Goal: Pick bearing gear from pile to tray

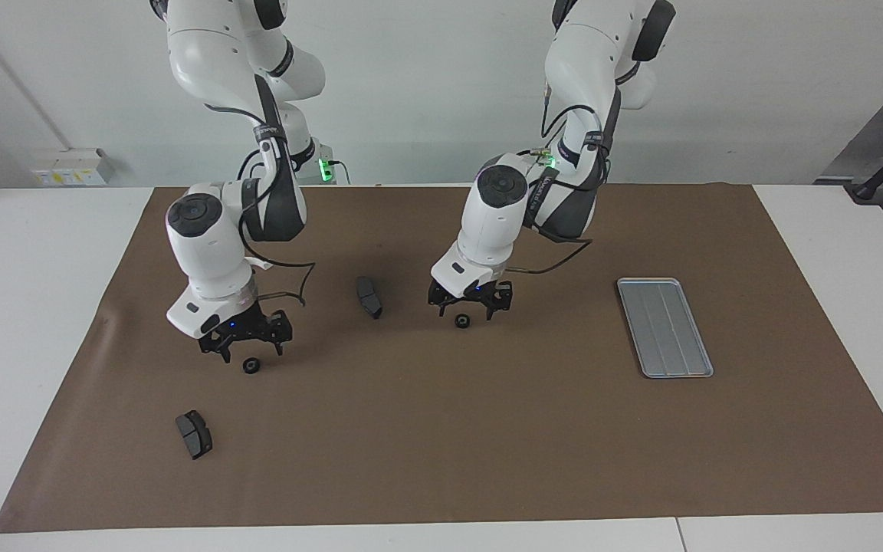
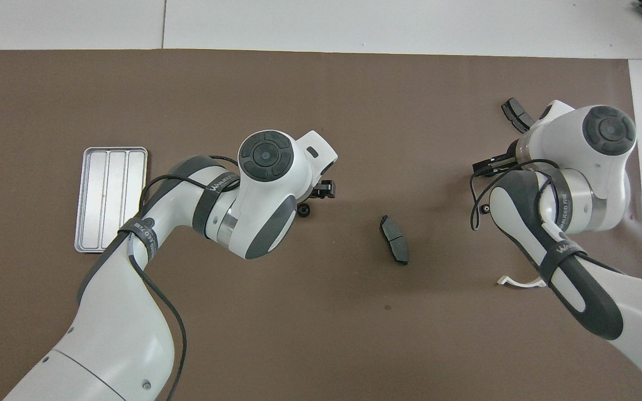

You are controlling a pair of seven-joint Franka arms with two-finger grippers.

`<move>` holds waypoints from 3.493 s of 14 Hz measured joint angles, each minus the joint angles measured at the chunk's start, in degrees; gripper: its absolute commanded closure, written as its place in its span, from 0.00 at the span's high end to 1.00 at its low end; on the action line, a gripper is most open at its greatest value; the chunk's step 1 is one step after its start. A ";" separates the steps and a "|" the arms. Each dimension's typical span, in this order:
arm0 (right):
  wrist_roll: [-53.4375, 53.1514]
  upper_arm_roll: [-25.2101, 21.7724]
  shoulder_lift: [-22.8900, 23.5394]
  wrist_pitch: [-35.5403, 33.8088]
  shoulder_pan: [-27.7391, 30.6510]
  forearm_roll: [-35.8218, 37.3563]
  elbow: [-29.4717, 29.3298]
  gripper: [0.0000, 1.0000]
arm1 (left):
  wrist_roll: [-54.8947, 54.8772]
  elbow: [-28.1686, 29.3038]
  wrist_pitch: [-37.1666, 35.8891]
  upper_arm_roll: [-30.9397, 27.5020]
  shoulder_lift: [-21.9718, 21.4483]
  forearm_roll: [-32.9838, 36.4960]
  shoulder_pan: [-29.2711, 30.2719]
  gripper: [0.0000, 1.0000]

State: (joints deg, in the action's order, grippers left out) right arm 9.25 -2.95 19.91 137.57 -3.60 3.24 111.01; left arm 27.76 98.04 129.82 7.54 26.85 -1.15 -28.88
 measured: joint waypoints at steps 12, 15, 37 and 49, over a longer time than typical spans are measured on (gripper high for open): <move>0.01 0.22 1.01 2.73 0.02 0.00 3.03 0.66 | 0.34 3.23 0.93 0.08 -0.01 0.01 -1.46 0.76; 0.01 0.22 1.05 2.77 0.05 -0.01 3.05 0.59 | 0.46 3.46 0.42 0.08 -0.01 0.01 -1.68 0.75; 0.01 0.62 0.84 2.81 0.45 -1.26 3.07 0.00 | 6.42 3.57 -4.47 -0.13 -0.88 2.57 -4.88 0.54; -6.86 0.97 -2.79 -2.91 -2.12 -1.98 -1.45 0.00 | 8.14 2.25 -4.59 -1.09 -0.08 4.08 -5.27 0.54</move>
State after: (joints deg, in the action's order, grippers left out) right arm 2.39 -1.98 17.11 134.66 -5.73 1.26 109.56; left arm 35.90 100.29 125.23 6.45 26.77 2.93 -34.15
